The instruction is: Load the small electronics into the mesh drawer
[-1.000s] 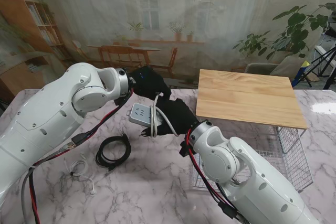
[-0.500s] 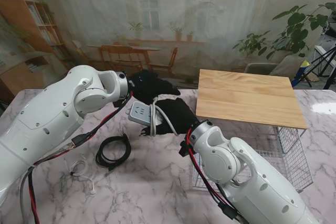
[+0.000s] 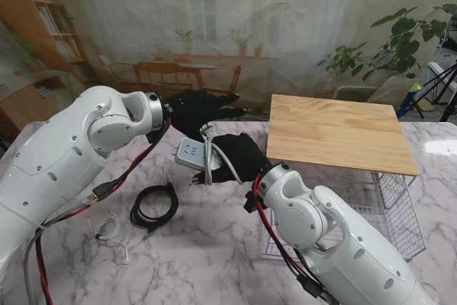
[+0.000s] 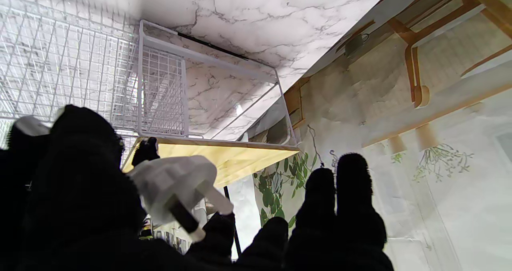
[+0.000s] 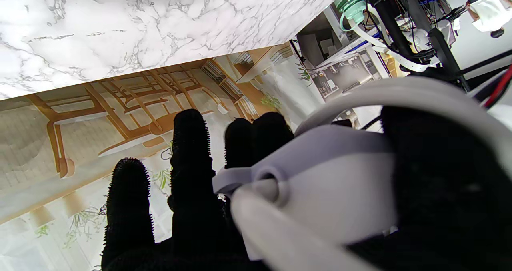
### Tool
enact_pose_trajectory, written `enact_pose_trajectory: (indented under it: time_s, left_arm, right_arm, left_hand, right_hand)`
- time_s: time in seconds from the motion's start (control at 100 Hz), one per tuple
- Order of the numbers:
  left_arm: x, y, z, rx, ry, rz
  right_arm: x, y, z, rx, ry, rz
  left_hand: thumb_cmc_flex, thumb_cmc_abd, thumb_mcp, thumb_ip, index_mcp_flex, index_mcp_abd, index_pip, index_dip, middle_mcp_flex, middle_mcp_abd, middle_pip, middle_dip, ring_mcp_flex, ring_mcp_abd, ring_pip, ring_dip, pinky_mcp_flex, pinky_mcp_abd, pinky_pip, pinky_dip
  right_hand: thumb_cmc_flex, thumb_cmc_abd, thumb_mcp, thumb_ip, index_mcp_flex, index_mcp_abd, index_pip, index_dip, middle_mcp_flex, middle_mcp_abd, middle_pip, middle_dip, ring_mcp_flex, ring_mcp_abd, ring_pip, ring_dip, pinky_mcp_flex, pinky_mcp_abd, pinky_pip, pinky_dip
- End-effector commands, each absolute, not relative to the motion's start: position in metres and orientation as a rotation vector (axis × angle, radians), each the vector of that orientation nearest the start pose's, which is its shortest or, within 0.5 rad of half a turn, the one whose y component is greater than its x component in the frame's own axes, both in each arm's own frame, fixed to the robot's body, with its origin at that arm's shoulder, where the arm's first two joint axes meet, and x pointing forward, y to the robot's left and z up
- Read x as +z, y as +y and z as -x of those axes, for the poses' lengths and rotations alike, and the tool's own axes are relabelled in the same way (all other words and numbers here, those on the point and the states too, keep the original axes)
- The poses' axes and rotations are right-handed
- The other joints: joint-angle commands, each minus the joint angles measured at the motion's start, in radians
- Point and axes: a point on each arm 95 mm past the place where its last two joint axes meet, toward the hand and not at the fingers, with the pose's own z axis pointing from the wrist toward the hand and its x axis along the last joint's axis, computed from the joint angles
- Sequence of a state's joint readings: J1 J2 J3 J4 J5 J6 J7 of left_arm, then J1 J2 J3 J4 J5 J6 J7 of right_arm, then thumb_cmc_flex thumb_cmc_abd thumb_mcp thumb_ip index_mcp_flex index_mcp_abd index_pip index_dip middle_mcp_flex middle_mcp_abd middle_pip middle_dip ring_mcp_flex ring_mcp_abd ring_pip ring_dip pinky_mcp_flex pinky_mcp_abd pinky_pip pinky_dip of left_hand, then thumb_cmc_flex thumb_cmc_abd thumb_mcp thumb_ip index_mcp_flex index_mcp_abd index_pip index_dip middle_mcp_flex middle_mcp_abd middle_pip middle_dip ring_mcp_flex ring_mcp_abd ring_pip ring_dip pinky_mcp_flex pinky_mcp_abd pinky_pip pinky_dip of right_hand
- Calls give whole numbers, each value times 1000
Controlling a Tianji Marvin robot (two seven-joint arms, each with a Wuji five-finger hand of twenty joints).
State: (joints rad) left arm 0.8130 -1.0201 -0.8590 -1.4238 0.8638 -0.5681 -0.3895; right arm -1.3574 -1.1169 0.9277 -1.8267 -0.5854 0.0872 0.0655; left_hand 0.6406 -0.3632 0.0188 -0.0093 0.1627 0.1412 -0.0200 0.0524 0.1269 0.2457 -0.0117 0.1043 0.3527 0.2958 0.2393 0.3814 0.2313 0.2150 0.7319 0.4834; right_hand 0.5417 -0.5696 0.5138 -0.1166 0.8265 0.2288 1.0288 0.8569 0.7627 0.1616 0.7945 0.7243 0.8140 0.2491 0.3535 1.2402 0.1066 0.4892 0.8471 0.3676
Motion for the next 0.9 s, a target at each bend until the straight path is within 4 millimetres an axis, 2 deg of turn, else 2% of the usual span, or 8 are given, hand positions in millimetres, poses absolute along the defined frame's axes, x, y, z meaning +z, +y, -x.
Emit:
enact_pose_trajectory:
  time_s: [0.0, 0.38, 0.45, 0.58, 0.63, 0.71, 0.79, 0.89]
  left_arm:
    - [-147, -72, -509, -1465, 2192, 359]
    - [-146, -35, -502, -1405, 2198, 333]
    - [-149, -25, -502, -1423, 2165, 372]
    - [-157, -2, -504, -1443, 2092, 478]
    - [-161, 6, -504, -1443, 2072, 521]
    - [-168, 21, -505, -1422, 2038, 542]
    - [-180, 33, -507, -1431, 1977, 623]
    - [-196, 43, -512, -1430, 1918, 755]
  right_arm:
    - [-229, 132, -394, 1993, 1510, -1324]
    - [-225, 127, -398, 1987, 1462, -1338]
    - [-221, 125, -400, 1992, 1440, -1341]
    - [-213, 119, -401, 2002, 1392, -1340]
    - [-209, 115, -401, 2000, 1374, -1334]
    - [-203, 109, -402, 1991, 1344, -1321]
    - [-198, 101, -404, 1971, 1320, -1320]
    - [-192, 91, -408, 1946, 1301, -1332]
  left_hand:
    - [-110, -34, -59, -72, -27, 3, -2, 28, -38, 17, 9, 52, 13, 9, 10, 5, 8, 40, 20, 0]
    - [-107, -42, -59, -73, -30, -11, -8, 42, -36, 8, 0, 50, 39, 14, 16, 15, 35, 40, 35, 7]
    - [-137, -3, -62, -75, -29, -3, -11, 39, 22, 9, 18, 62, 79, 5, 32, 24, 52, 33, 55, 17]
    - [-135, 17, -58, -69, -27, 16, 6, 64, 128, 10, 59, 107, 115, 8, 49, 51, 51, 28, 80, 36]
    - [-127, 25, -56, -63, -28, 11, 12, 157, 183, -13, 81, 154, 126, 4, 48, 73, 48, 25, 90, 59]
    - [-128, 80, -52, -49, -18, 10, 65, 275, 225, -38, 124, 202, 147, -11, 57, 94, 50, 17, 109, 82]
    - [-172, 215, -46, -24, 10, 26, 83, 310, 245, -34, 130, 208, 154, -13, 57, 100, 51, 11, 122, 94]
    - [-135, 285, -45, -19, 36, 16, 85, 325, 263, -32, 125, 202, 159, -6, 57, 104, 44, 10, 131, 100]
  right_hand:
    - [190, 233, 348, -6, 81, -156, 34, 0, 13, -27, -14, 7, 12, -1, -1, 17, -8, 7, 4, -9]
    - [190, 233, 347, -6, 81, -157, 34, 1, 12, -25, -13, 7, 13, -1, -1, 17, -9, 8, 5, -11]
    - [192, 232, 349, -7, 81, -154, 34, 1, 11, -24, -12, 7, 14, 1, -1, 17, -6, 7, 6, -11]
    - [193, 233, 348, -8, 81, -150, 34, 0, 9, -21, -11, 7, 13, 4, 0, 18, 4, 2, 12, -12]
    - [194, 234, 349, -8, 81, -150, 34, 0, 7, -21, -11, 6, 12, 4, -1, 18, 6, 2, 13, -12]
    - [194, 236, 348, -9, 80, -151, 33, 0, 5, -19, -13, 4, 12, 7, -1, 18, 13, -2, 20, -11]
    - [197, 238, 346, -10, 77, -147, 32, -1, 1, -14, -15, 1, 11, 11, -1, 18, 25, -8, 32, -9]
    - [203, 242, 338, -10, 72, -144, 32, -2, -3, -8, -17, -12, 9, 18, -2, 18, 62, -31, 89, 10]
